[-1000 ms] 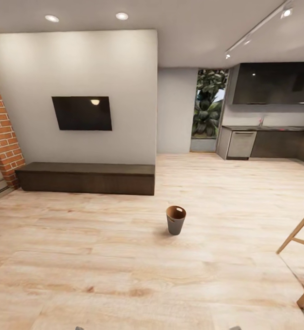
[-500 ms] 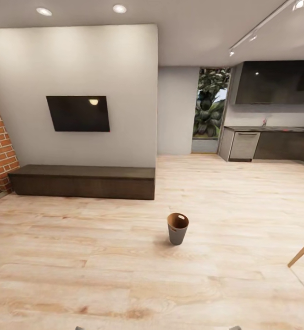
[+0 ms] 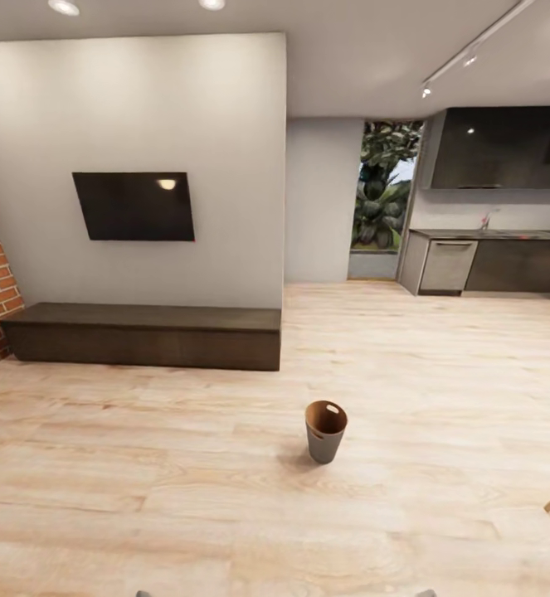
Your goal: Put the three can of soda from the living room inside the tash can in the kitchen.
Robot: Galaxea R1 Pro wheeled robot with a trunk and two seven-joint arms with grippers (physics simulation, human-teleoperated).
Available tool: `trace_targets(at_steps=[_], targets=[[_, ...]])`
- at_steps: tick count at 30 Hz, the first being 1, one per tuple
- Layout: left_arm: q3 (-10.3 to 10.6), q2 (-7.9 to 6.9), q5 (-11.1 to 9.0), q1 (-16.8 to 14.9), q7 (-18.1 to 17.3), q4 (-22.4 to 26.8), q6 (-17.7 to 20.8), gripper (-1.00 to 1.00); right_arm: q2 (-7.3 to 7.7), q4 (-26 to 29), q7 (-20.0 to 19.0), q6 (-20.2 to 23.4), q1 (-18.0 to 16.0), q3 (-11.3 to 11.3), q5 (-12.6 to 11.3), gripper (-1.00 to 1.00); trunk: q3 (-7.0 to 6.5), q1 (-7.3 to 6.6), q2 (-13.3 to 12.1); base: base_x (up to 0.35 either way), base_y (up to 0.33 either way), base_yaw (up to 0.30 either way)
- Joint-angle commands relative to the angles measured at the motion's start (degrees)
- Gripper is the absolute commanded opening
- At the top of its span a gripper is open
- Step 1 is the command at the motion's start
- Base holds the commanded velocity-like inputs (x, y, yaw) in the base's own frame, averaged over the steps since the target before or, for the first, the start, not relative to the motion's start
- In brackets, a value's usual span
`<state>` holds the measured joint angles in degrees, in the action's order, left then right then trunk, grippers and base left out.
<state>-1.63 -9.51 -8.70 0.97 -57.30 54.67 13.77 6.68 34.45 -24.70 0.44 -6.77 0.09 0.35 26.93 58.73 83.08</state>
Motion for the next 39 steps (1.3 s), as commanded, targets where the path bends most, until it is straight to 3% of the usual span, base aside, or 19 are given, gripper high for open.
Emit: trace_targets(at_steps=[1, 39], targets=[[-0.01, 0.01, 0.0, 0.0, 0.0, 0.0, -0.02, 1.0, 0.0, 0.0, 0.0, 0.0, 0.0, 0.0, 0.0, 1.0, 0.0, 0.0, 0.0, 0.346, 0.0, 0.0], [0.05, 0.01, 0.0, 0.0, 0.0, 0.0, -0.01, 1.0, 0.0, 0.0, 0.08, 0.0, 0.0, 0.0, 0.0, 1.0, 0.0, 0.0, 0.0, 0.346, 0.0, 0.0]])
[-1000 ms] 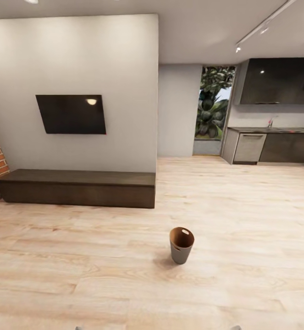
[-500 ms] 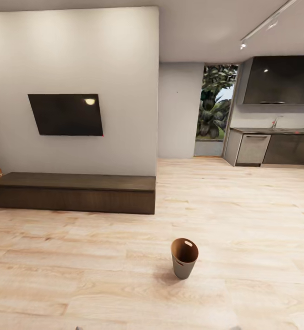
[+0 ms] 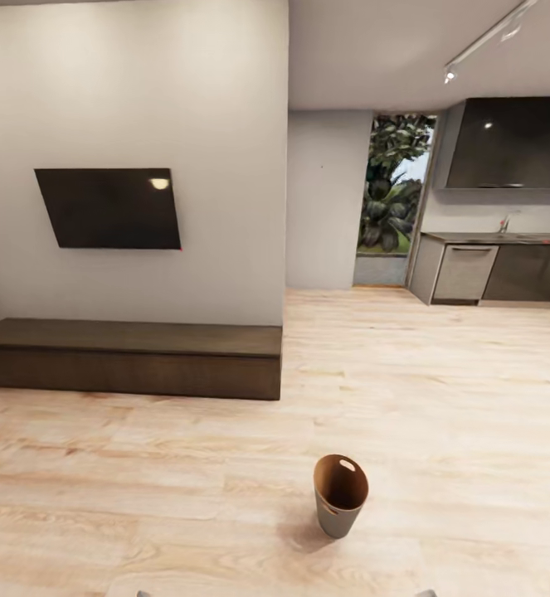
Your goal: Put the three can of soda from the living room inside the tash can in the kitchen.
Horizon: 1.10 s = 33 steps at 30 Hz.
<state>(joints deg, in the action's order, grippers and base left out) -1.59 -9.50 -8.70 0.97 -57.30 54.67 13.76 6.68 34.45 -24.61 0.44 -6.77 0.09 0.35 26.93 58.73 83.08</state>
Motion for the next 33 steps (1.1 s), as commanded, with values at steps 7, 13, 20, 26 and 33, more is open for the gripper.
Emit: trace_targets(at_steps=[7, 13, 20, 26, 33], targets=[[-0.02, 0.0, 0.0, 0.0, 0.0, 0.0, 0.03, 1.0, 0.0, 0.0, 0.0, 0.0, 0.0, 0.0, 0.0, 1.0, 0.0, 0.0, 0.0, 0.346, 0.0, 0.0], [0.0, 0.0, 0.0, 0.0, 0.07, 0.0, 0.03, 1.0, 0.0, 0.0, 0.0, 0.0, 0.0, 0.0, 0.0, 1.0, 0.0, 0.0, 0.0, 0.346, 0.0, 0.0], [0.0, 0.0, 0.0, 0.0, 0.08, 0.0, 0.04, 1.0, 0.0, 0.0, 0.0, 0.0, 0.0, 0.0, 0.0, 1.0, 0.0, 0.0, 0.0, 0.346, 0.0, 0.0], [0.0, 0.0, 0.0, 0.0, 0.09, 0.0, 0.04, 1.0, 0.0, 0.0, 0.0, 0.0, 0.0, 0.0, 0.0, 1.0, 0.0, 0.0, 0.0, 0.346, 0.0, 0.0], [0.0, 0.0, 0.0, 0.0, 0.09, 0.0, 0.04, 1.0, 0.0, 0.0, 0.0, 0.0, 0.0, 0.06, 0.0, 1.0, 0.0, 0.0, 0.0, 0.346, 0.0, 0.0]])
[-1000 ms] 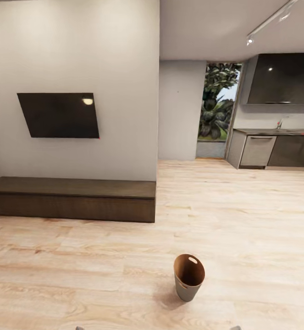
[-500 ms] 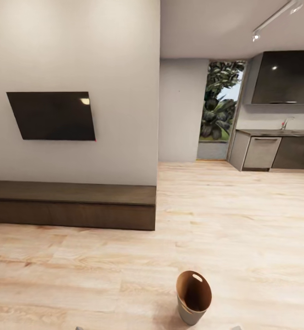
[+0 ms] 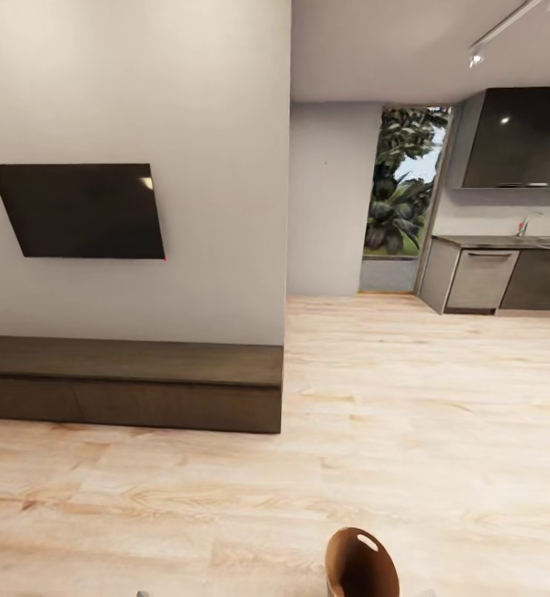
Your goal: Put the three can of soda from the living room inside the tash can in the kitchen.
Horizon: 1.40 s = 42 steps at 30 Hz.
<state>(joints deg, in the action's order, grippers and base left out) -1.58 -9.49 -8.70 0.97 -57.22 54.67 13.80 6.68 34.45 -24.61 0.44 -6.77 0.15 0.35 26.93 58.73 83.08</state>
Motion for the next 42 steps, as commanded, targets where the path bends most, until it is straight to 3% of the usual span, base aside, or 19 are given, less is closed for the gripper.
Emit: trace_targets(at_steps=[1, 10, 14, 17, 19, 22, 29, 42], targets=[[0.0, 0.0, 0.0, 0.0, 0.0, 0.0, 0.0, 1.0, 0.0, 0.0, 0.0, 0.0, 0.0, 0.0, 0.0, 1.0, 0.0, 0.0, 0.0, 0.346, 0.0, 0.0], [0.13, -0.06, -0.05, 0.0, -0.7, 0.49, -0.02, 1.0, 0.07, 0.16, 0.87, -0.94, -0.02, 0.16, 0.0, 1.0, 0.0, 0.0, 0.0, 0.191, 0.0, 0.0], [0.21, -0.08, -0.04, 0.0, -4.72, 1.63, -0.01, 1.0, 0.13, 0.33, 5.31, -1.11, -0.39, 0.23, 0.0, 1.0, 0.0, 0.0, 0.0, 0.025, 0.0, 0.0], [0.21, -0.08, 0.01, 0.0, -10.23, 3.81, 0.03, 1.0, 0.11, 0.08, 12.35, -0.97, -2.23, 0.24, 0.0, 1.0, 0.0, 0.0, 0.0, 0.013, 0.0, 0.0], [0.22, -0.1, 0.14, 0.0, -14.99, 5.21, -0.03, 1.0, 0.05, -2.61, 18.11, -0.85, -5.73, 0.22, 0.0, 1.0, 0.0, 0.0, 0.0, 0.006, 0.0, 0.0], [0.15, -0.5, 0.23, 0.0, -16.98, 5.72, -0.06, 1.0, 0.02, -8.68, 20.49, -0.99, -10.02, 0.21, -0.04, 1.0, 0.0, 0.0, 0.0, 0.003, 0.0, 0.0], [0.1, -1.08, 0.33, 0.0, -18.08, 5.99, -0.08, 1.0, -0.05, -14.47, 21.79, -3.37, -13.32, 0.15, -0.08, 1.0, 0.0, 0.0, 0.0, 0.0, 0.0, 0.0], [0.07, -1.22, 0.35, 0.0, -18.36, 6.06, -0.01, 1.0, -0.05, -15.93, 21.97, -5.08, -14.11, 0.1, -0.09, 1.0, 0.0, 0.0, 0.0, 0.0, 0.0, 0.0]])
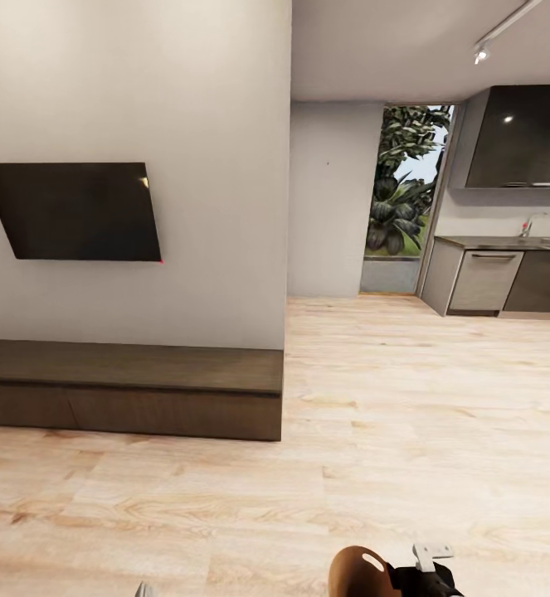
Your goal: Put the three can of soda from the living room inside the tash can in the kitchen.
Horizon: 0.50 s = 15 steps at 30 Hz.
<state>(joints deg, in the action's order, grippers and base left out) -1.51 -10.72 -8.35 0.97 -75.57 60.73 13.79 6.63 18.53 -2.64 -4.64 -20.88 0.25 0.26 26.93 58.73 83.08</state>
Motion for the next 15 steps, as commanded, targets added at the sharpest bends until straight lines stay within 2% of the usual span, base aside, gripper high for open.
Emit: trace_targets(at_steps=[1, 3, 10, 15], targets=[[0.01, 0.0, 0.0, 0.0, 0.0, 0.0, 0.0, 1.0, 0.0, -0.02, 0.0, -0.04, -0.01, 0.01, -0.03, 1.0, 0.0, 0.0, 0.0, 0.0, 0.0, 0.0], [-0.02, 0.0, 0.0, 0.0, -0.01, 0.0, 0.01, 1.0, -0.02, -0.05, 0.0, -0.07, -0.02, 0.01, -0.06, 1.0, 0.0, 0.0, 0.0, 0.0, 0.0, 0.0], [-0.07, -0.01, -0.02, 0.0, -0.01, 0.0, 0.01, 1.0, 0.05, -0.07, 0.0, -0.11, -0.04, 0.02, -0.17, 1.0, 0.0, 0.0, 0.0, 0.225, 0.0, 0.0], [-0.06, -0.01, -0.06, 0.0, -0.01, 0.0, 0.01, 1.0, 0.03, -0.07, 0.0, -0.11, -0.04, 0.03, -0.17, 1.0, 0.0, 0.0, 0.0, 0.077, 0.0, 0.0]])
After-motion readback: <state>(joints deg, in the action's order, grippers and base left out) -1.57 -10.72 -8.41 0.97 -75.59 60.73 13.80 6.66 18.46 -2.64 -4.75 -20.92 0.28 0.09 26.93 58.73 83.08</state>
